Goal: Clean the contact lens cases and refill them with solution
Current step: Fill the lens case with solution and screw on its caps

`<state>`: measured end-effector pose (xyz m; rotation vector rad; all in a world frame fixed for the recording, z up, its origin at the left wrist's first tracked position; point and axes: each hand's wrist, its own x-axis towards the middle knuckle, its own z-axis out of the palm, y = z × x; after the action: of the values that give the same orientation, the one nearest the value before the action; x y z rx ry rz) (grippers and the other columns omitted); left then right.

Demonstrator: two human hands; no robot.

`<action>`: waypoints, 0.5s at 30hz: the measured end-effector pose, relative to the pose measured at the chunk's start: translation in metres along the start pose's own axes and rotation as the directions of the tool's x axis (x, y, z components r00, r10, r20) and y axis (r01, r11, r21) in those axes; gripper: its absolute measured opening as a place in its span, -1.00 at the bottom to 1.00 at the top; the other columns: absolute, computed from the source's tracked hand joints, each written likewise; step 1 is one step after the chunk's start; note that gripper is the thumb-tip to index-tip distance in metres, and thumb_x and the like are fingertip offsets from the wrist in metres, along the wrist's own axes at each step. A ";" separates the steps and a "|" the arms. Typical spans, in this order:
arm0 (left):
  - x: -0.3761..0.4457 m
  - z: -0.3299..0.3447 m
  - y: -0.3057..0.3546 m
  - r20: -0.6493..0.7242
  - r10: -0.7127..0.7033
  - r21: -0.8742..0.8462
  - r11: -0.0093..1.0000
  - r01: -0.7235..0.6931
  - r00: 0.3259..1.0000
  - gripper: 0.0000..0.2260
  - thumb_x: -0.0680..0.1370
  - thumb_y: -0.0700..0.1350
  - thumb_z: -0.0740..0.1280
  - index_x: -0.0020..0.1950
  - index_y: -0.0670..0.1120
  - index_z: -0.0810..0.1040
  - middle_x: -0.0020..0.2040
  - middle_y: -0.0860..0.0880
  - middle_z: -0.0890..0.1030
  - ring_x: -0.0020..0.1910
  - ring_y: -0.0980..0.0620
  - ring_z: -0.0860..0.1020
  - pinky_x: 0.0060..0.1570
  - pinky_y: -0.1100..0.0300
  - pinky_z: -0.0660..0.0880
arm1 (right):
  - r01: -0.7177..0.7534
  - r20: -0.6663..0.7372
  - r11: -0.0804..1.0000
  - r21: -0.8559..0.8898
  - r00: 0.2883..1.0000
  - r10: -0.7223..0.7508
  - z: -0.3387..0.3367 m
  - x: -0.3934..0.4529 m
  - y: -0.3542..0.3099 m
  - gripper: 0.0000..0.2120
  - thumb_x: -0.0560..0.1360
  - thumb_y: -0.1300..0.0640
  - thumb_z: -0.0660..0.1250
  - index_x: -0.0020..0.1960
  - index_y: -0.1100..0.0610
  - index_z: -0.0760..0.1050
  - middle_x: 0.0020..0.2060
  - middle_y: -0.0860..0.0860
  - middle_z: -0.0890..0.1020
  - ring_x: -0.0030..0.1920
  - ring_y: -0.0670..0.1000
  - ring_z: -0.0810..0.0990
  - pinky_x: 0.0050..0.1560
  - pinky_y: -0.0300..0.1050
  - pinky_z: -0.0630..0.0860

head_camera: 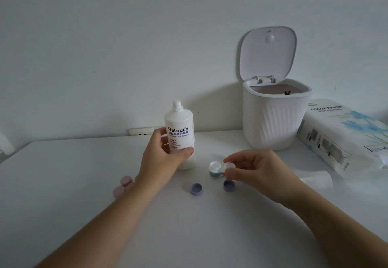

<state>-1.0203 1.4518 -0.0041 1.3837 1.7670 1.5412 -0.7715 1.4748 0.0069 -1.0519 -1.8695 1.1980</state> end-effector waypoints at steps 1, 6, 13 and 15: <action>0.001 0.000 -0.001 -0.004 0.013 -0.001 1.000 -0.013 1.000 -0.43 0.17 0.15 0.57 0.12 0.28 0.45 0.03 0.21 0.69 -0.04 0.24 0.67 0.03 0.04 0.63 | -0.004 -0.010 1.000 -0.013 1.000 0.004 0.000 0.001 0.000 -0.82 0.41 0.09 0.57 0.00 -0.03 0.71 -0.18 -0.02 0.77 -0.08 -0.06 0.74 0.01 -0.24 0.56; 0.001 -0.007 -0.002 0.020 0.138 0.013 0.990 -0.139 0.990 -0.43 0.18 0.14 0.59 0.14 0.25 0.50 0.06 0.30 0.66 0.03 0.29 0.64 0.08 0.17 0.58 | 0.018 -0.017 1.000 -0.004 1.000 -0.019 -0.007 0.003 -0.009 -0.89 0.44 0.10 0.54 -0.04 -0.03 0.73 -0.19 -0.08 0.77 -0.10 -0.06 0.75 -0.01 -0.27 0.59; 0.005 -0.021 -0.005 0.106 0.402 0.225 0.882 -0.415 0.910 -0.37 0.24 -0.08 0.67 0.21 0.22 0.52 0.13 0.23 0.61 0.13 0.28 0.55 0.06 0.50 0.38 | 0.066 0.077 0.970 -0.233 0.996 -0.049 -0.023 0.016 -0.027 -0.82 0.42 0.03 0.55 0.03 -0.07 0.70 -0.17 -0.10 0.76 -0.15 -0.13 0.73 -0.04 -0.32 0.62; 0.007 -0.023 -0.006 0.154 0.473 0.278 0.822 -0.498 0.867 -0.39 0.24 -0.14 0.67 0.22 0.11 0.55 0.13 0.21 0.58 0.15 0.25 0.53 0.09 0.49 0.36 | 0.045 0.044 0.989 -0.142 0.998 -0.039 -0.024 0.012 -0.021 -0.79 0.42 0.10 0.56 0.04 -0.03 0.70 -0.16 0.00 0.77 -0.11 -0.05 0.75 -0.02 -0.25 0.64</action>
<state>-1.0446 1.4476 -0.0010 2.1604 1.7451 1.4486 -0.7625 1.4894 0.0359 -1.0647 -2.0245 1.0826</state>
